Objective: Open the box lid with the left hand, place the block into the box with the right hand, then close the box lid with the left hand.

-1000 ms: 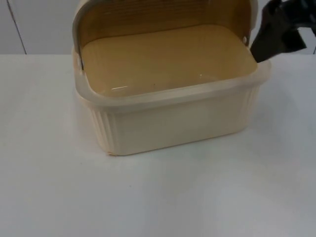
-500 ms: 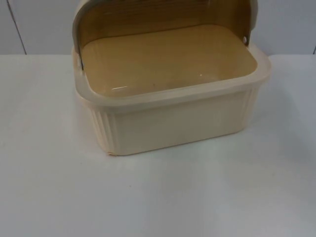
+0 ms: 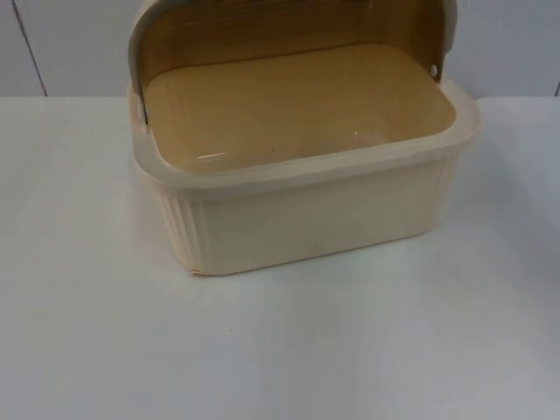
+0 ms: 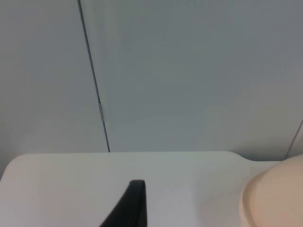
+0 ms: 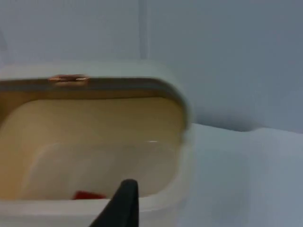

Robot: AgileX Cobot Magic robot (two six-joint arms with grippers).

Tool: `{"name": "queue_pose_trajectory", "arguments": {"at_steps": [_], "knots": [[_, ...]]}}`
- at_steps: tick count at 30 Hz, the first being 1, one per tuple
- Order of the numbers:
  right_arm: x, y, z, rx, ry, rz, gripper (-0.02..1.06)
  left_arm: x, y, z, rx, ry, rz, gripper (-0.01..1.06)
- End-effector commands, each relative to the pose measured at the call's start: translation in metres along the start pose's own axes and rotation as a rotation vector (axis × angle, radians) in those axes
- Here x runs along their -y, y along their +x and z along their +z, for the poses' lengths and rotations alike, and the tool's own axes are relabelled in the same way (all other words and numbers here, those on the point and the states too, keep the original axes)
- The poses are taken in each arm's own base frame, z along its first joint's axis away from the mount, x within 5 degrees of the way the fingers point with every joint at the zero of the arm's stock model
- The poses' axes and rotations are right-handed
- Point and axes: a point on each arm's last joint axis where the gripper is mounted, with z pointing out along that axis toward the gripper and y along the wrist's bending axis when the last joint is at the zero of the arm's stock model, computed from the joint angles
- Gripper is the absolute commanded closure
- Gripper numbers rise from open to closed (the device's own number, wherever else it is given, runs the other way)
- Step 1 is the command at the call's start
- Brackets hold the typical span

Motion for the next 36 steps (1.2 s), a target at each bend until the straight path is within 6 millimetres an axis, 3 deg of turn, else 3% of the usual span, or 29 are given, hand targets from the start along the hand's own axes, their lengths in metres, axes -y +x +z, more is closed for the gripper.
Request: {"name": "queue_pose_trajectory", "arguments": {"at_steps": [1,4,11,16,27,36], "knots": [[0.015,-0.003,-0.001,0.007,0.08,0.026,0.0,0.0,-0.001,-0.002,0.005,0.003,-0.014,0.01],[0.04,0.0,-0.001,-0.02,0.17,0.01,0.0,0.0,-0.001,-0.002,0.007,0.003,-0.014,0.01],[0.063,0.002,-0.005,-0.018,0.15,0.11,0.0,0.0,-0.002,-0.002,0.014,0.004,-0.014,0.01],[0.087,0.003,-0.011,-0.004,0.338,0.14,0.0,0.0,-0.002,-0.002,0.02,0.003,-0.012,0.01],[0.092,0.014,0.024,-0.119,0.315,0.184,0.0,0.0,-0.001,-0.002,0.009,0.003,-0.014,0.01],[0.084,0.005,0.025,-0.1,0.281,0.14,0.0,0.0,-0.001,-0.002,0.004,0.003,-0.019,0.01]]}}
